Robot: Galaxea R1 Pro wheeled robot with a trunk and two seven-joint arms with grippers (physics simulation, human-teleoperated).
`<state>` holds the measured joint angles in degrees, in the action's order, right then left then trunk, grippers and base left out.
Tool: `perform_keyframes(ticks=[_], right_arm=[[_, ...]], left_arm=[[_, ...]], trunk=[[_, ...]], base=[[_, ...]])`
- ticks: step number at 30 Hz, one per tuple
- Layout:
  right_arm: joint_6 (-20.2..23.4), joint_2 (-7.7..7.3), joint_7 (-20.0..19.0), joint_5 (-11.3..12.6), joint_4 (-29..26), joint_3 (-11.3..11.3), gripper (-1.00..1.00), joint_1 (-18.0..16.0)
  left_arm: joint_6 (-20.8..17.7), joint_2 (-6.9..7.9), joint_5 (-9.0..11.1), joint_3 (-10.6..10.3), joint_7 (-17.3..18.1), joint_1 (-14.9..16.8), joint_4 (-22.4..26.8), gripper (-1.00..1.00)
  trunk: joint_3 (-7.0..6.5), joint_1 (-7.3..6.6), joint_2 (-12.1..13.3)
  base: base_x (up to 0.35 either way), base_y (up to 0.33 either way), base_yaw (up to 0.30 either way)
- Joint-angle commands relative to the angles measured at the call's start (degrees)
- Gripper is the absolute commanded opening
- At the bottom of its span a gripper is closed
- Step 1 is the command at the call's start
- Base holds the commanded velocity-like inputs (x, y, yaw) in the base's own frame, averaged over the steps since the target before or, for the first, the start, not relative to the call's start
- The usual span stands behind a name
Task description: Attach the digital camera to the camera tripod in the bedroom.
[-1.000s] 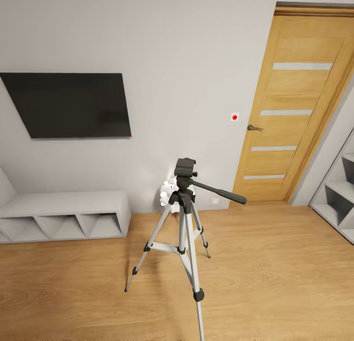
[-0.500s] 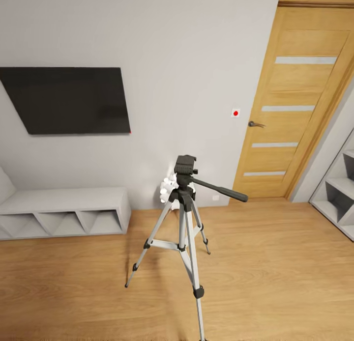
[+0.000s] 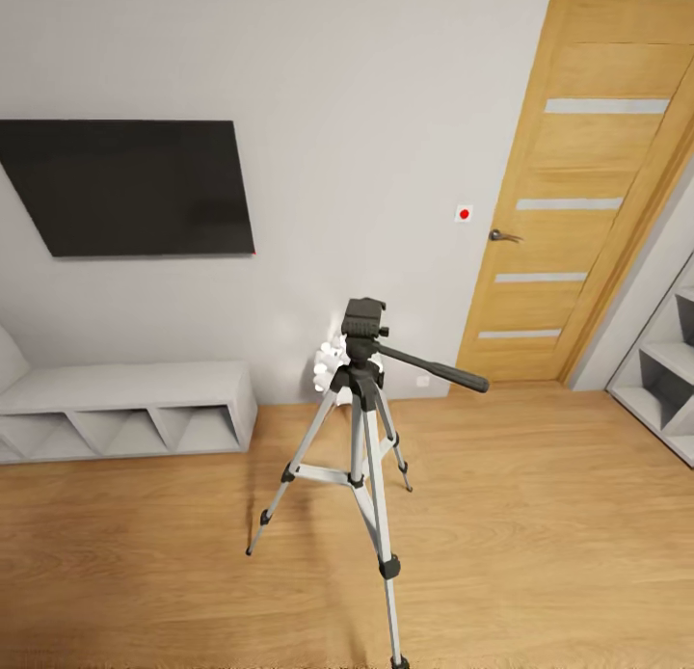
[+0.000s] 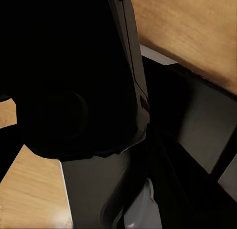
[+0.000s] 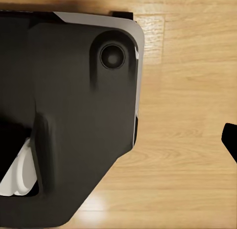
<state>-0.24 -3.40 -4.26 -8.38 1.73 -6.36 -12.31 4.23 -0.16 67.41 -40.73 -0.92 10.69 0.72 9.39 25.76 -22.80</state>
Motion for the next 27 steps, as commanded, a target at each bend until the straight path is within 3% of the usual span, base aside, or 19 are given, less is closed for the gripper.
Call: perform_keyframes(ticks=[1, 27], right_arm=[[-0.02, -0.03, -0.14, -0.58, 0.11, -0.49, 1.0, -0.08], [-0.02, -0.03, -0.14, -0.58, 0.11, -0.49, 1.0, -0.08]], left_arm=[[0.15, -0.02, 0.36, -0.5, -0.05, 0.04, -0.01, -1.0], [0.16, -0.02, 0.35, -0.5, -0.05, 0.04, -0.01, -1.0]], trunk=[[0.2, 0.03, -0.11], [2.59, 0.03, -0.11]], base=[[0.0, 0.0, 0.0], [0.0, 0.0, 0.0]])
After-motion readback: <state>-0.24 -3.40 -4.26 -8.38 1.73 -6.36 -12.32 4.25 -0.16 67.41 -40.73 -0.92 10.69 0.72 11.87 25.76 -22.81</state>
